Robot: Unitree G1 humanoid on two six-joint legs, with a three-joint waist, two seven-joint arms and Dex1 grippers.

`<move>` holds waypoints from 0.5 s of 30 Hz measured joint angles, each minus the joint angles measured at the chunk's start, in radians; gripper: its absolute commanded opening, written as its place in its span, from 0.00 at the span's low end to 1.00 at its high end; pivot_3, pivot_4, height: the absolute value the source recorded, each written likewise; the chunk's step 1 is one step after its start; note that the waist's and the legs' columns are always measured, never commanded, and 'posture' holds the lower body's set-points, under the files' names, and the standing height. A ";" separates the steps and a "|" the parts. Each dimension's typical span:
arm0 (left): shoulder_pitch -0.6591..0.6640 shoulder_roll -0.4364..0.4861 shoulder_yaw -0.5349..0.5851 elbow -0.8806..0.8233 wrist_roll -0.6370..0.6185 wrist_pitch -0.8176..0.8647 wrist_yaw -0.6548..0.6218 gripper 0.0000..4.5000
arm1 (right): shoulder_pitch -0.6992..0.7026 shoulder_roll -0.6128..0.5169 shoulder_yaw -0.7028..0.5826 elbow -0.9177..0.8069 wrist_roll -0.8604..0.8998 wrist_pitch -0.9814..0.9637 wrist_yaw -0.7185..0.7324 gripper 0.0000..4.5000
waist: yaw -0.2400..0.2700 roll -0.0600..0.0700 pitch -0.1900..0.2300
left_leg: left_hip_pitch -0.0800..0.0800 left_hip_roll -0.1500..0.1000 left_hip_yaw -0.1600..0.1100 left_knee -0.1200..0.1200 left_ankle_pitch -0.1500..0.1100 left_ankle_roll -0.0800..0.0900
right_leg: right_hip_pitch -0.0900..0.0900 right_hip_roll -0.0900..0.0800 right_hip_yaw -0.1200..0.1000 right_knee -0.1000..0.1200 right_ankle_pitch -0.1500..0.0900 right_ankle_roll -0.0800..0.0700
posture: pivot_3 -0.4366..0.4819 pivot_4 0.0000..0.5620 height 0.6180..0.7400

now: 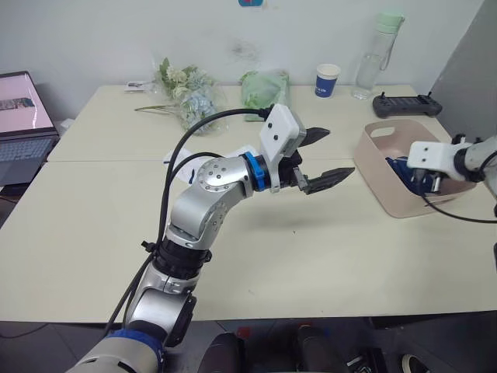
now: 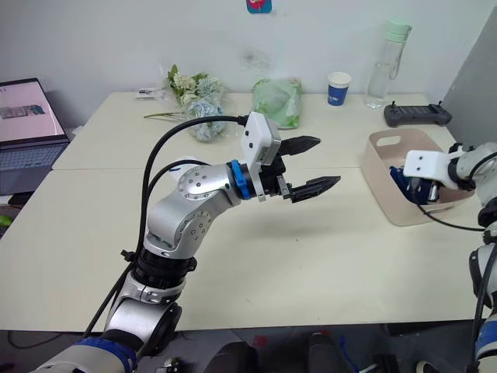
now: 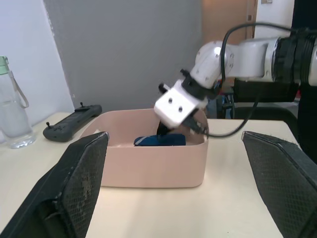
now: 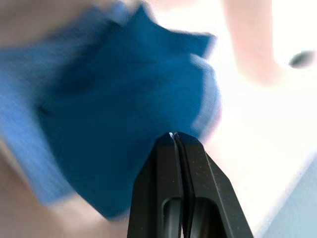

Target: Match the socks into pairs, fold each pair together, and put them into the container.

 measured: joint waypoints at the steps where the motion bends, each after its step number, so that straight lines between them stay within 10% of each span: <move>1: 0.000 0.010 0.001 0.000 0.002 -0.001 -0.002 1.00 | -0.018 -0.012 -0.002 -0.003 -0.004 -0.001 -0.009 0.01 | 0.000 0.000 0.000 | 0.000 0.000 0.000 0.000 0.000 0.000 | 0.000 0.000 0.000 0.000 0.000 0.000 | 0.48 0.27 1.00; 7: 0.030 0.101 0.040 0.005 0.018 -0.031 -0.019 1.00 | -0.081 -0.032 -0.099 -0.067 0.056 -0.015 -0.103 0.14 | -0.007 0.000 0.000 | 0.001 0.001 0.001 -0.001 0.000 0.000 | 0.000 0.001 0.000 0.000 0.000 0.000 | 0.48 0.27 1.00; 15: 0.233 0.191 0.160 -0.042 0.053 -0.053 0.060 1.00 | 0.365 0.302 -0.405 -0.849 0.533 0.491 -0.119 0.77 | 0.001 0.000 -0.002 | -0.003 0.003 -0.006 0.001 0.000 0.000 | -0.001 0.001 -0.004 0.002 0.000 0.000 | 0.48 0.27 1.00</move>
